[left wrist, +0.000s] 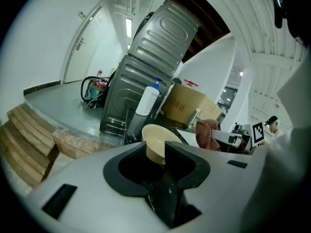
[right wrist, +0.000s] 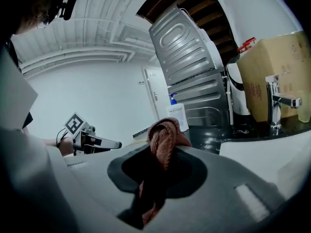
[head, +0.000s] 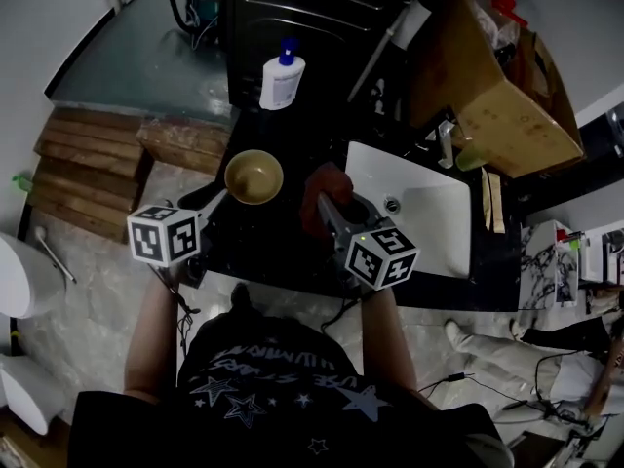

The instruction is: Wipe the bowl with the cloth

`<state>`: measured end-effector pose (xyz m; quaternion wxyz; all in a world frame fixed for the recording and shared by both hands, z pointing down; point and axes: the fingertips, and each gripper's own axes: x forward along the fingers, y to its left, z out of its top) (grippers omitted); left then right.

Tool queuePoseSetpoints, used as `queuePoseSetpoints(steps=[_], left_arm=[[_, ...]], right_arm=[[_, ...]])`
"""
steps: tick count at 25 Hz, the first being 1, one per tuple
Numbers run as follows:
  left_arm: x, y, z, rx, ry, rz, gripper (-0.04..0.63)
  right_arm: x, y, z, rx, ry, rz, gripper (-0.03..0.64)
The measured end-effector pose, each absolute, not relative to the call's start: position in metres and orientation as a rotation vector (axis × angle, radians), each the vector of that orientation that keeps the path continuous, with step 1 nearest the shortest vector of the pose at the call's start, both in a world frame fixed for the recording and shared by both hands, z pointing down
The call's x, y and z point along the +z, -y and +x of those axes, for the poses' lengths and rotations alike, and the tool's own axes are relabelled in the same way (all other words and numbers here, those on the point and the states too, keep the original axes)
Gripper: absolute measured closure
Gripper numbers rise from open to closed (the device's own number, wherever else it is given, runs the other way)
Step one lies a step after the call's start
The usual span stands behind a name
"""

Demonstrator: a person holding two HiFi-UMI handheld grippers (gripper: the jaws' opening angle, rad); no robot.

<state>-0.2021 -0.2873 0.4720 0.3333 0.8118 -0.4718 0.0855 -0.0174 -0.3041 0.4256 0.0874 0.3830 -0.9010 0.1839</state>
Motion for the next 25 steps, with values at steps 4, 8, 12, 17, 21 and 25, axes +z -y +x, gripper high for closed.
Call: queuePoseSetpoints(steps=[4, 8, 12, 17, 21, 25], left_arm=[[0.479, 0.31, -0.209, 0.232, 1.185, 2.105, 0.494], [0.482, 0.325, -0.208, 0.244, 1.114, 2.101, 0.494], [0.487, 0.335, -0.207, 0.262, 1.068, 2.075, 0.494], [0.493, 0.343, -0.207, 0.258, 1.023, 2.031, 0.494], [0.496, 0.342, -0.205, 0.29, 1.0, 2.032, 0.495], [0.496, 0.341, -0.203, 0.317, 0.975, 2.042, 0.495]], right_arm=[[0.428, 0.322, -0.022, 0.558, 2.664, 1.188, 0.548], [0.431, 0.335, -0.023, 0.562, 2.641, 1.229, 0.548], [0.434, 0.343, -0.025, 0.572, 2.629, 1.251, 0.548], [0.436, 0.348, -0.028, 0.584, 2.625, 1.262, 0.548], [0.438, 0.349, -0.031, 0.589, 2.628, 1.254, 0.548], [0.438, 0.351, -0.033, 0.591, 2.632, 1.252, 0.548]])
